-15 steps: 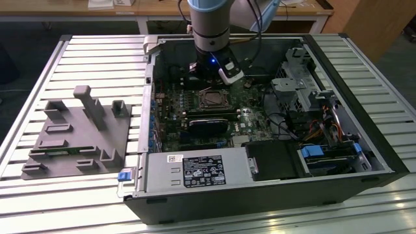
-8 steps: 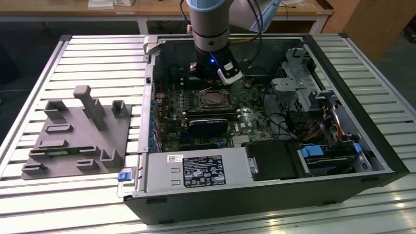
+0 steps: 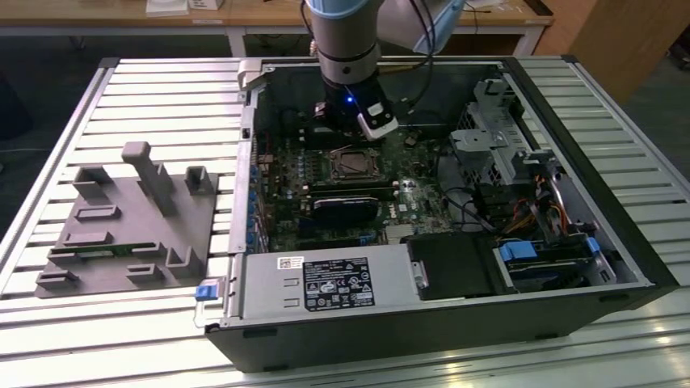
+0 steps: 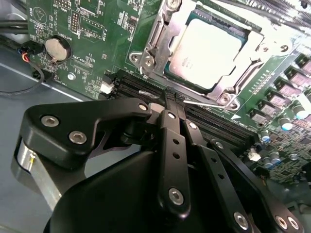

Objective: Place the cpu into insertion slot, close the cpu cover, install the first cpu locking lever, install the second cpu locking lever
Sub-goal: 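Install the first cpu locking lever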

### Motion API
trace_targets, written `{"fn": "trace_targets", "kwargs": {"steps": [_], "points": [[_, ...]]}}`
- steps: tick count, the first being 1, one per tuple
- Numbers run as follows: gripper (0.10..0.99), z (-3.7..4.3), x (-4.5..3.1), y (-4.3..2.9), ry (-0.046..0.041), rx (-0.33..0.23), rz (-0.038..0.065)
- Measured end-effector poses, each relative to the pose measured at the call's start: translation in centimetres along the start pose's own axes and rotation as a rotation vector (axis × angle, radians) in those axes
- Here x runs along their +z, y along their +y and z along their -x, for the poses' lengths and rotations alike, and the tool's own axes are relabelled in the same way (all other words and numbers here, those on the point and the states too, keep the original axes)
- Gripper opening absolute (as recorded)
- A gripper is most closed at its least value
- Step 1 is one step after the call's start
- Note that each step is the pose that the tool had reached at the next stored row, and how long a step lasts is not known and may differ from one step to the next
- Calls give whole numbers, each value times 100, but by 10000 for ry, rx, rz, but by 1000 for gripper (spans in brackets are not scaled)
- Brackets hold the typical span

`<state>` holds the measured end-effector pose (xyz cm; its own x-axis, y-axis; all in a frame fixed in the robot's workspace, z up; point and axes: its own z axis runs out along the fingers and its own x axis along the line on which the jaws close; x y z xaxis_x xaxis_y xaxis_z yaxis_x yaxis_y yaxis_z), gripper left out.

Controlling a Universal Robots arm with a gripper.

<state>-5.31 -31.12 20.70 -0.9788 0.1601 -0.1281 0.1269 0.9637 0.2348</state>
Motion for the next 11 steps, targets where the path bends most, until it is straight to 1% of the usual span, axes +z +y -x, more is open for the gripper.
{"fn": "trace_targets", "kwargs": {"steps": [5, 11], "points": [[106, -33, 13, 32, -69, 178, -20], [106, -54, 29, 37, -202, 599, -74]]}}
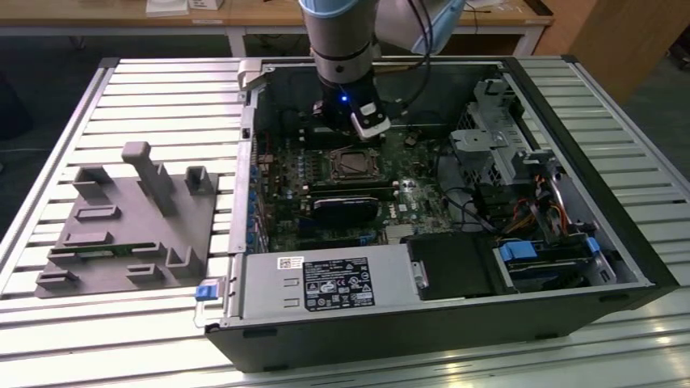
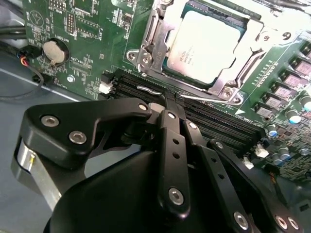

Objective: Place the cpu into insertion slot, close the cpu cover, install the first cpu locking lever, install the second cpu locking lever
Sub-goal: 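Install the first cpu locking lever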

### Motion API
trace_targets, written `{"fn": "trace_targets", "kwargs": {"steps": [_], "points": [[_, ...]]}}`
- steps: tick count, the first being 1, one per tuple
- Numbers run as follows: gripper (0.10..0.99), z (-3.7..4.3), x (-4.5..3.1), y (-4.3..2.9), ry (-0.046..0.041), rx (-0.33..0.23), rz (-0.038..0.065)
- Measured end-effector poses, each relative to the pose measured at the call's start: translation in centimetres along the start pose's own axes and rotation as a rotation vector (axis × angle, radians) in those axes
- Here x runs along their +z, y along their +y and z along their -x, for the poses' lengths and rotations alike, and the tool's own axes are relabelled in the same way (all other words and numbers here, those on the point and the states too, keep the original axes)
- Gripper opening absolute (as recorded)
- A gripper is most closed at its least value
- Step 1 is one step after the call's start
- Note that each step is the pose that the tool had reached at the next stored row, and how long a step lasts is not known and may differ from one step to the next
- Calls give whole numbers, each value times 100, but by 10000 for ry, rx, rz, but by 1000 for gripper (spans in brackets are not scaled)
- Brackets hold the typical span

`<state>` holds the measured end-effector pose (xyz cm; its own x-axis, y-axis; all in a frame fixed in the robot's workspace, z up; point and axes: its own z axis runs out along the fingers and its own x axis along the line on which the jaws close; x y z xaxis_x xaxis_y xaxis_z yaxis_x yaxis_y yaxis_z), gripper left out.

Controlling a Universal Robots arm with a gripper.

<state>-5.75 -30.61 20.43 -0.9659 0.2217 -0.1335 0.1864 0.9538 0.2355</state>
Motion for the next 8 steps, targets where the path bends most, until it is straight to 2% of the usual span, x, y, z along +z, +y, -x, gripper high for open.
{"fn": "trace_targets", "kwargs": {"steps": [8], "points": [[106, -49, 17, 19, -146, 378, -42]]}}
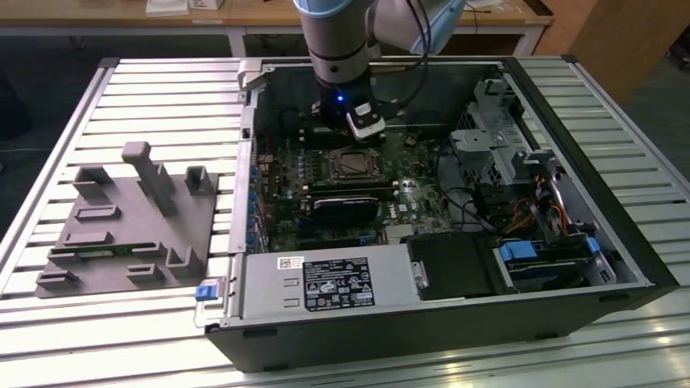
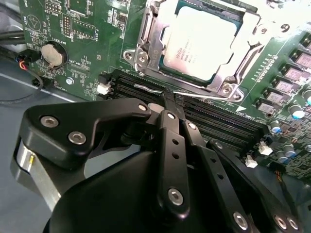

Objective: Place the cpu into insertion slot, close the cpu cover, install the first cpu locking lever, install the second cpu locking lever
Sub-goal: 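Install the first cpu locking lever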

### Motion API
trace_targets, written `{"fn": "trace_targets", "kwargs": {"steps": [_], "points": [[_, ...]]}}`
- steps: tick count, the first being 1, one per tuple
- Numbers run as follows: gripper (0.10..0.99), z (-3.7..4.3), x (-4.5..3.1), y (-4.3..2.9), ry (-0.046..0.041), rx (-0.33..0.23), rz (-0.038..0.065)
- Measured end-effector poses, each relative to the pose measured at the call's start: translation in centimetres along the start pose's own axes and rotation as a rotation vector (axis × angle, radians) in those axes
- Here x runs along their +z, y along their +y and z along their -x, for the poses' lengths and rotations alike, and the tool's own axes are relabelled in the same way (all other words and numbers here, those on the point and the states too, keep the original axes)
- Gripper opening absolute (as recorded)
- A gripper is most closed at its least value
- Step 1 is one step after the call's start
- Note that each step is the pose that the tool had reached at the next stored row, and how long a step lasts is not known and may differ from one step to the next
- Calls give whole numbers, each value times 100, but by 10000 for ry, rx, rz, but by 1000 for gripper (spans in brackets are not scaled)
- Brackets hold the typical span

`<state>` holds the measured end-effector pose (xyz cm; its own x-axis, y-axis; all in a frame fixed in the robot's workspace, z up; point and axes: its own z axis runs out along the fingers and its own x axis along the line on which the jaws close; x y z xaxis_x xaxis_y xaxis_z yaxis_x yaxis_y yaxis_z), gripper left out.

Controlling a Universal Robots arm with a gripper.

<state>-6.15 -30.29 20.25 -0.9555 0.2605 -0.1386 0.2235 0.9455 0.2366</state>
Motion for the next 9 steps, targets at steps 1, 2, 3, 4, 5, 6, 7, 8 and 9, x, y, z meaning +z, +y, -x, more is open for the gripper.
{"fn": "trace_targets", "kwargs": {"steps": [1, 2, 3, 4, 5, 6, 7, 8, 9], "points": [[106, -1, 3, -1, -20, 54, -10], [106, -1, 7, -1, -42, 115, -25], [106, -3, 16, -4, -104, 293, -67], [106, -3, 19, -5, -128, 372, -84], [106, -4, 23, -5, -154, 461, -101], [106, -4, 29, -7, -204, 629, -136], [106, -5, 33, -8, -228, 714, -152], [106, -6, 37, -9, -255, 810, -169], [106, -6, 41, -10, -279, 897, -186]]}}
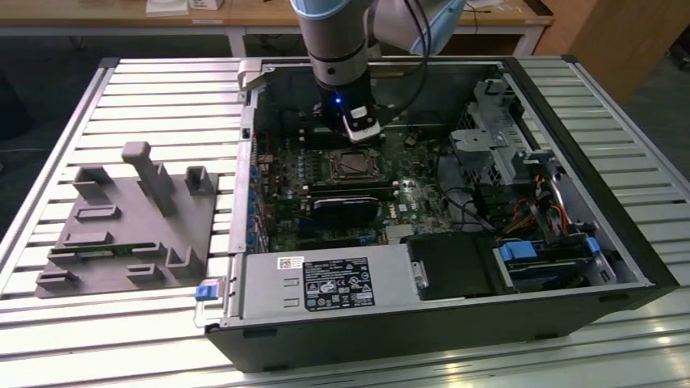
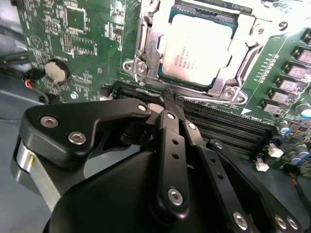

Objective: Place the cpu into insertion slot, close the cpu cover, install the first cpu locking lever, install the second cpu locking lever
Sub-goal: 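Install the first cpu locking lever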

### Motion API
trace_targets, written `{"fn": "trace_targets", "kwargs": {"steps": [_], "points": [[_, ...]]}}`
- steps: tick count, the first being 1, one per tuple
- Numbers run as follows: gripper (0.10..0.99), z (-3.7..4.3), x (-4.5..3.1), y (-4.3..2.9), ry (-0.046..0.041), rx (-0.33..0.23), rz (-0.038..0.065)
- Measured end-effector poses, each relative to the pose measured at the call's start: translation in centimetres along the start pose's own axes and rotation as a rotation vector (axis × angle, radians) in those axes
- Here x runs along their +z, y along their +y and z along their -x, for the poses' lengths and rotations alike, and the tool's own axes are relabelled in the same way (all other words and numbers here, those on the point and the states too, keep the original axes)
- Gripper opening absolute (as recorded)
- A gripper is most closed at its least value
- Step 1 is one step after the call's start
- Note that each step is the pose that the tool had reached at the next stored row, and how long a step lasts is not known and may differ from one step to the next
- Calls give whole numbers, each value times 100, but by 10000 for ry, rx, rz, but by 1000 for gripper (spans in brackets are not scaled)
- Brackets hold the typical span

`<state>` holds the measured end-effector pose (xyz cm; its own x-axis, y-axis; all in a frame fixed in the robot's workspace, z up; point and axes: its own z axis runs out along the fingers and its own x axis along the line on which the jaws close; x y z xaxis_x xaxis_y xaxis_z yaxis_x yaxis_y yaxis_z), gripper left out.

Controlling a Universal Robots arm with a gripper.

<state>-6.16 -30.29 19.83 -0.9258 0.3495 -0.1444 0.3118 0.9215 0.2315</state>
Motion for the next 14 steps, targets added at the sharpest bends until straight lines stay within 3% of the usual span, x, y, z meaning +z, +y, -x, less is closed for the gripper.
{"fn": "trace_targets", "kwargs": {"steps": [8, 14], "points": [[106, -9, 27, 7, -132, 497, -101], [106, -22, 39, 38, -160, 572, -134]]}}
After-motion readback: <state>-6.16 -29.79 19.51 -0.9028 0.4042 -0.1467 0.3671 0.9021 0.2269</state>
